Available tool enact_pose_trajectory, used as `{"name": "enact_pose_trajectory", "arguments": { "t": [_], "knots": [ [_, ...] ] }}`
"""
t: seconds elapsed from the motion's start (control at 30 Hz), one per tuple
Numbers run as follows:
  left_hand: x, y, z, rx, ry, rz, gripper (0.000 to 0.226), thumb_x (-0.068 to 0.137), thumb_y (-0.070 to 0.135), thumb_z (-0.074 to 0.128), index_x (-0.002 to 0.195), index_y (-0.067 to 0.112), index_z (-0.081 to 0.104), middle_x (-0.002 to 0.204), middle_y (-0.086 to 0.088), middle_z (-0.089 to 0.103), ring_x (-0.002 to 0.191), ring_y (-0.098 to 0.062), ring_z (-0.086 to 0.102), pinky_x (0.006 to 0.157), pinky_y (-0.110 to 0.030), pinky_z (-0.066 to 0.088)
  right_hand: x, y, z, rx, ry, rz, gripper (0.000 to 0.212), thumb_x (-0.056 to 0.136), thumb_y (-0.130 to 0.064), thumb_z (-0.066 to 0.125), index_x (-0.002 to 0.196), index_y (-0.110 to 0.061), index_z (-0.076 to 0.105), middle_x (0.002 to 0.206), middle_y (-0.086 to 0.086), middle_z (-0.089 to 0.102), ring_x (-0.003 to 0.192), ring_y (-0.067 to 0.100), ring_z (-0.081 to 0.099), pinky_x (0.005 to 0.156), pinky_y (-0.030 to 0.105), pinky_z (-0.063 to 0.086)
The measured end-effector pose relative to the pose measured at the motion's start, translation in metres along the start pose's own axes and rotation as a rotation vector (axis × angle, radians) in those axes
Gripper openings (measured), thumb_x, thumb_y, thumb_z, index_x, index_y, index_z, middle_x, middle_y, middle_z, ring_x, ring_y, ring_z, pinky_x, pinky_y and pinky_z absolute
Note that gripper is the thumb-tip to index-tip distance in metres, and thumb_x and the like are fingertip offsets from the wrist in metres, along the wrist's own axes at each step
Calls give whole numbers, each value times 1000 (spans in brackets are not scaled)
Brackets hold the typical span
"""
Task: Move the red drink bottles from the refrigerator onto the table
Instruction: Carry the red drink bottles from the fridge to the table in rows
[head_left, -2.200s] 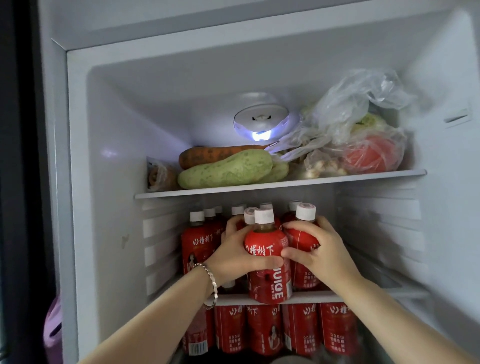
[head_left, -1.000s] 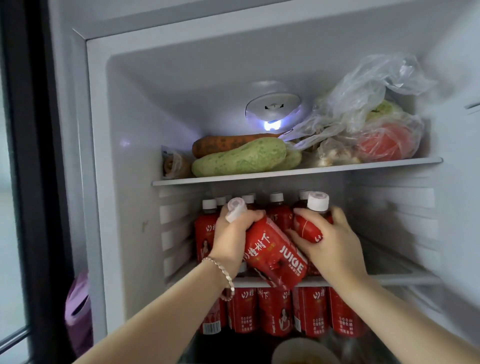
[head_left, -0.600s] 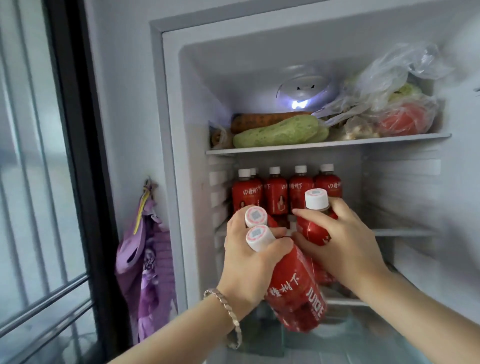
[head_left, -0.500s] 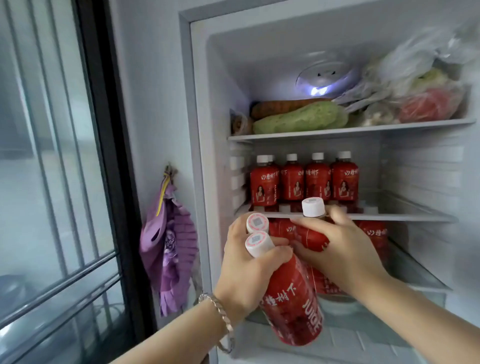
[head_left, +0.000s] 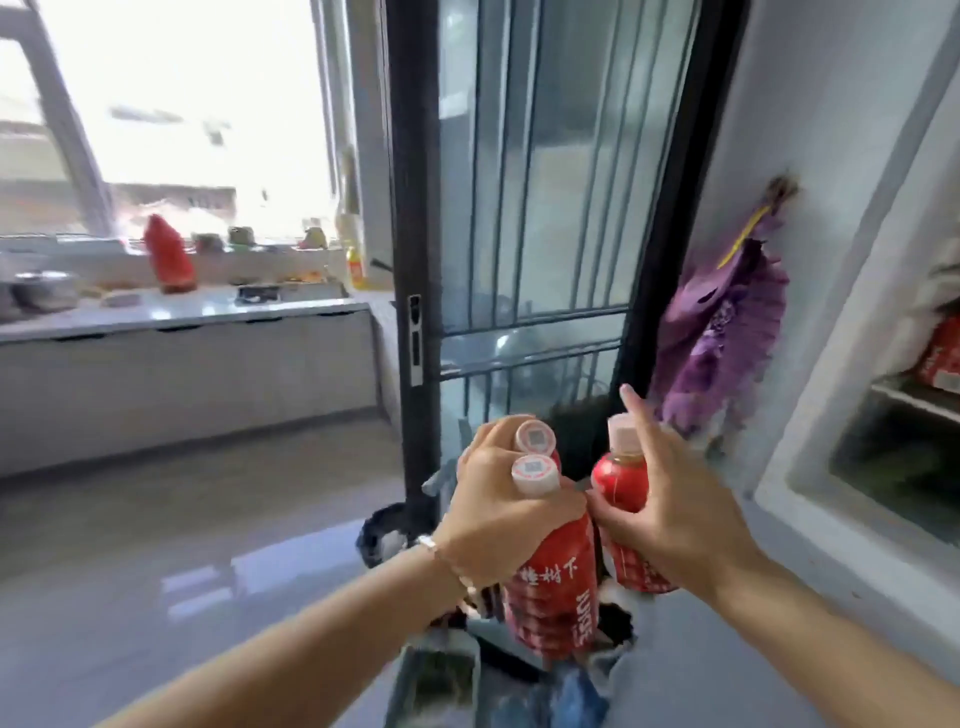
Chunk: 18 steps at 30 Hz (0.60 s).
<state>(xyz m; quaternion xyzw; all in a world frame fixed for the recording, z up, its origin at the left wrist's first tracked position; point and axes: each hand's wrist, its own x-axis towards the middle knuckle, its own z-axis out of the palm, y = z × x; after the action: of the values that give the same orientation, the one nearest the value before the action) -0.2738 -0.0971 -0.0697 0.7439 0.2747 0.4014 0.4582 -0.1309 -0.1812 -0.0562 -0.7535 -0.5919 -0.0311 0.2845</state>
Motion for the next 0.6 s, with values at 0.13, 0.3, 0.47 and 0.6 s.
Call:
{"name": "enact_pose_trajectory", "arguments": {
  "t": [0.13,0.3,0.47,0.6],
  "knots": [
    [-96,-25,-87,149,214,-54,37,48,44,65,69,16,72,99,26,51,107,-12,51,96,-42,45,-30,-88,58,150,-132,-165,93,74,-37,76,147,-30,19,125,-4,53,107,17,57,80,23,41],
    [-232,-34,-193,271,486,-256,53,49,49,63,75,4,73,95,6,57,97,-18,56,86,-35,52,-84,-219,124,254,-390,-415,81,70,-35,80,138,-25,36,134,-3,53,111,17,57,90,26,46],
    [-385,-24,-289,472,751,-360,43,51,52,56,77,23,74,102,18,51,109,-8,45,101,-38,37,-163,-358,178,296,-592,-641,80,72,-33,77,139,-26,35,134,-3,51,107,16,55,80,18,39],
    [-520,-13,-359,550,964,-452,42,52,52,56,69,18,73,106,19,50,111,-3,41,104,-36,31,-247,-474,213,334,-704,-791,78,72,-37,75,138,-31,34,131,-6,51,94,11,47,76,22,38]
  ]
}}
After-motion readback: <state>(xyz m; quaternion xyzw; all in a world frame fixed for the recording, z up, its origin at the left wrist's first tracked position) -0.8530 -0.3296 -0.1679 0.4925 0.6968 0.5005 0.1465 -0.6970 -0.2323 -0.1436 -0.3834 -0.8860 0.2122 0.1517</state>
